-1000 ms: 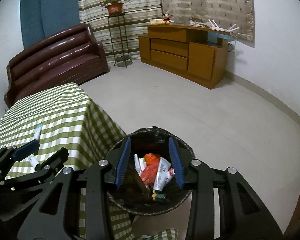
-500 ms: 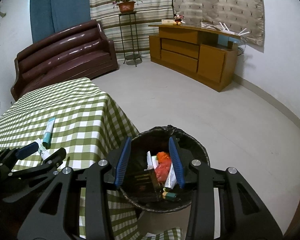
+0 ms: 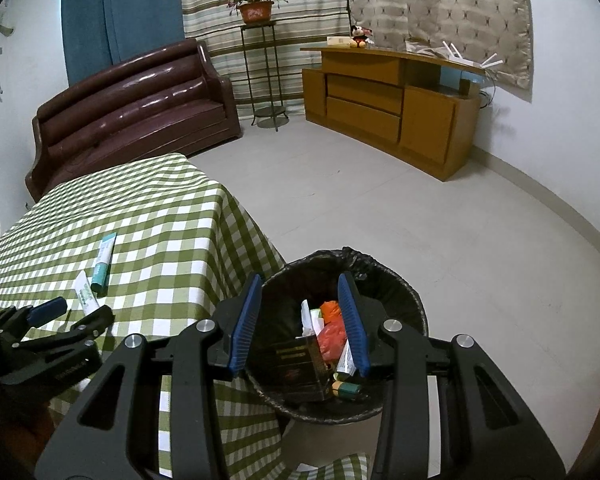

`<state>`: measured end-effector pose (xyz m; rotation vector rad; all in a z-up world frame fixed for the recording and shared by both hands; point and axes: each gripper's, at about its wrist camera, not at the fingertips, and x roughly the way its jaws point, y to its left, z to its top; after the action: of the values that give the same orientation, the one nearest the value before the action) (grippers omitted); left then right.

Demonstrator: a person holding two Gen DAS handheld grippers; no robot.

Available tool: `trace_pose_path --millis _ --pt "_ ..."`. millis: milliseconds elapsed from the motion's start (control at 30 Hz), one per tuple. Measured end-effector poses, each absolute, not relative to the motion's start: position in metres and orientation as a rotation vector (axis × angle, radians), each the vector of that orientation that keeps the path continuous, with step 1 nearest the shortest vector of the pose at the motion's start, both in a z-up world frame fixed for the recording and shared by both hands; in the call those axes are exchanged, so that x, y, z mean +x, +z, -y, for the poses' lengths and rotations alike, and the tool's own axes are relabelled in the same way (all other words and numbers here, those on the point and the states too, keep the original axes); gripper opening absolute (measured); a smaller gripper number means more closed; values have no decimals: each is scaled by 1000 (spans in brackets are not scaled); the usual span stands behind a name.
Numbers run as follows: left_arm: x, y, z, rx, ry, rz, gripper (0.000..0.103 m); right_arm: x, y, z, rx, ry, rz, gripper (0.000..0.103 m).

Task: Collect trash
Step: 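Move both open tools back over the table toward the two tubes, then grasp the white tube with the left tool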

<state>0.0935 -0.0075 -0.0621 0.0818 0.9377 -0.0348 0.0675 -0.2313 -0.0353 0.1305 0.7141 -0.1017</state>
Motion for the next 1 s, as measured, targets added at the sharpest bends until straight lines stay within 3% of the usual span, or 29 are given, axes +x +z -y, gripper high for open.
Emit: trace_pose_path --millis 433,633,1000 --pt "77 -62 -43 28 -28 -975 69 68 -39 223 120 -90 -722 39" --pt "69 -58 -55 52 -36 -958 58 69 -40 220 116 -83 -723 39" --pt "90 -52 -36 122 -69 -925 57 67 -40 208 97 -66 -729 39"
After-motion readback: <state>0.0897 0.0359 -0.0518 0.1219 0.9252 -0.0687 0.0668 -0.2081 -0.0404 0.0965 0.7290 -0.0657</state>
